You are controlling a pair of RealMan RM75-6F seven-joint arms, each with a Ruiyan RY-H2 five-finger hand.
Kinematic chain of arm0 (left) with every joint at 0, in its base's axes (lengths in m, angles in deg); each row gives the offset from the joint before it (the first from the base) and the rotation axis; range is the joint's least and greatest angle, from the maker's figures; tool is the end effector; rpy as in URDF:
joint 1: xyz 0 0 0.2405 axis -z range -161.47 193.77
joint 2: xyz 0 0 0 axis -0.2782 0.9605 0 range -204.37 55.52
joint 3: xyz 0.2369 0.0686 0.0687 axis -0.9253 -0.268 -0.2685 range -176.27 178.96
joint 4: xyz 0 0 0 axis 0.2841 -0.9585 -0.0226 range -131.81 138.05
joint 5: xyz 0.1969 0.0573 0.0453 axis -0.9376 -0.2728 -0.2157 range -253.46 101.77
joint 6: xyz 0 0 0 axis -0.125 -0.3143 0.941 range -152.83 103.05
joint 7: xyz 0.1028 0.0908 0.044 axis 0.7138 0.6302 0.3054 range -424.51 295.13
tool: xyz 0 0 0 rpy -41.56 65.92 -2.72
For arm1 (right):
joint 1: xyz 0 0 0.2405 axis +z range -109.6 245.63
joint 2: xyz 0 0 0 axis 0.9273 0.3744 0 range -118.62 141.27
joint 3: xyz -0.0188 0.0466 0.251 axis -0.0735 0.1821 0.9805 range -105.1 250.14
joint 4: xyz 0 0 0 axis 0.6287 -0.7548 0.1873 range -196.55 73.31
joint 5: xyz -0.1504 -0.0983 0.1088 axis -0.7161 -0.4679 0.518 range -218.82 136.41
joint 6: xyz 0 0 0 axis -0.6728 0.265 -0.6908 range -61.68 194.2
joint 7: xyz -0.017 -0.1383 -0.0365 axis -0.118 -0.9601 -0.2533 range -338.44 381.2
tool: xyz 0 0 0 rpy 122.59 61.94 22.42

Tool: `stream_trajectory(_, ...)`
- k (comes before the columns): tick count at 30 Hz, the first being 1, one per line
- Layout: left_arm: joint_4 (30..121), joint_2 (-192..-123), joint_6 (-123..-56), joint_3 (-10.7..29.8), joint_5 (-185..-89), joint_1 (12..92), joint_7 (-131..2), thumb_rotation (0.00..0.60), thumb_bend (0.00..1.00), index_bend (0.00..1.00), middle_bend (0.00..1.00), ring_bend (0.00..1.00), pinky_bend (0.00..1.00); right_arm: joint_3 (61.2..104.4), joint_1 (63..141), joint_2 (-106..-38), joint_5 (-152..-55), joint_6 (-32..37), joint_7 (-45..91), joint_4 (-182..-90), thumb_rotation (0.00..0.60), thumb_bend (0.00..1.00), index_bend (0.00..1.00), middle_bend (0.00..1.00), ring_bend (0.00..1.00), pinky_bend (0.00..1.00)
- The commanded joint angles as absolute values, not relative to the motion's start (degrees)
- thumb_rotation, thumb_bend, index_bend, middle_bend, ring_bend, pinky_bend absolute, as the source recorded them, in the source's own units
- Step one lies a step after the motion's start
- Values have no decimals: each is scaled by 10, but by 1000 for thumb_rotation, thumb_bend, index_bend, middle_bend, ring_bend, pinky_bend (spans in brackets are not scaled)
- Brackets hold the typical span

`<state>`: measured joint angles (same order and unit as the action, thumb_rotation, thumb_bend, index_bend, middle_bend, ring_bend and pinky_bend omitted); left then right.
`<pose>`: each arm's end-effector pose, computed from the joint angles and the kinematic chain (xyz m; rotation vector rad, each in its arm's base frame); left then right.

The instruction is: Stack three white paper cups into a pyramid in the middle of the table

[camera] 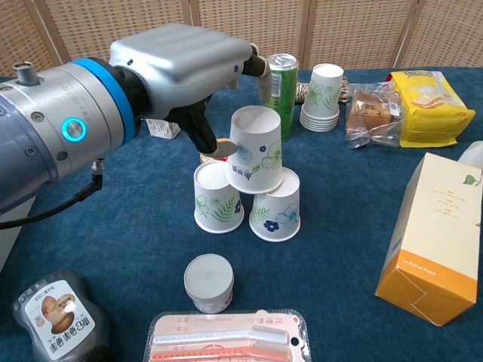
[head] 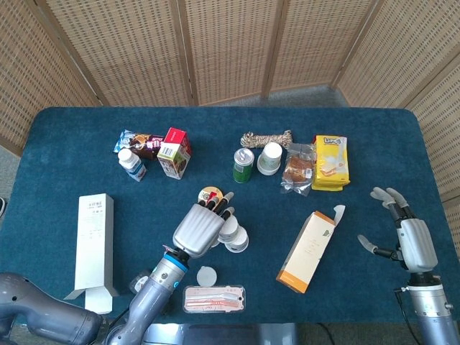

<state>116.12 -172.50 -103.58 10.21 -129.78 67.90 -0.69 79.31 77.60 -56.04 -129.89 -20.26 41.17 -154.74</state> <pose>-0.0076 0.2545 -0.0221 -1.9641 -0.5732 -0.9623 -0.2730 -0.2170 0.1510 1.2832 -1.0879 1.3701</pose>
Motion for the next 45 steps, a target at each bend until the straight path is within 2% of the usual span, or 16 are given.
stream_trajectory(1, 1163, -1722, -1036, 101, -1297, 677, -7, 600, 323, 265, 108, 251, 512, 793, 776, -561, -1299, -202, 411, -1547, 600, 238, 117, 242, 94, 283)
stream_trajectory(6, 1168, -1714, -1035, 102, -1290, 676, -6, 600, 319, 248, 36, 186, 491, 792, 776, -561, -1300, -202, 408, -1548, 600, 238, 117, 242, 94, 284)
stream_trajectory(11, 1179, -1700, -1037, 99, -1298, 672, -10, 600, 318, 123, 0, 32, 435, 792, 776, -561, -1300, -202, 407, -1549, 600, 239, 117, 242, 94, 284)
stream_trajectory(13, 1187, -1690, -1041, 97, -1304, 669, -13, 600, 318, 94, 0, 4, 408, 792, 776, -561, -1301, -202, 407, -1549, 600, 238, 118, 242, 94, 284)
stream_trajectory(19, 1211, -1615, -1059, 64, -1361, 652, 13, 600, 314, 48, 0, 0, 288, 791, 776, -561, -1303, -203, 406, -1551, 600, 235, 117, 242, 94, 283)
stream_trajectory(24, 1218, -1556, -1069, 28, -1420, 626, -2, 600, 313, 33, 0, 0, 260, 790, 776, -562, -1306, -203, 399, -1553, 600, 237, 118, 242, 94, 283)
stream_trajectory(33, 1197, -1440, -1093, -20, -1510, 560, -98, 600, 312, 24, 0, 0, 203, 788, 776, -564, -1309, -205, 390, -1556, 600, 236, 117, 242, 94, 283)
stream_trajectory(40, 1161, -1361, -1121, -48, -1563, 491, -232, 600, 310, 22, 0, 0, 185, 786, 776, -565, -1312, -205, 380, -1559, 600, 235, 117, 242, 93, 283)
stream_trajectory(45, 1135, -1319, -1140, -69, -1592, 445, -295, 600, 310, 22, 0, 0, 115, 786, 776, -566, -1312, -206, 375, -1559, 600, 237, 117, 242, 94, 283)
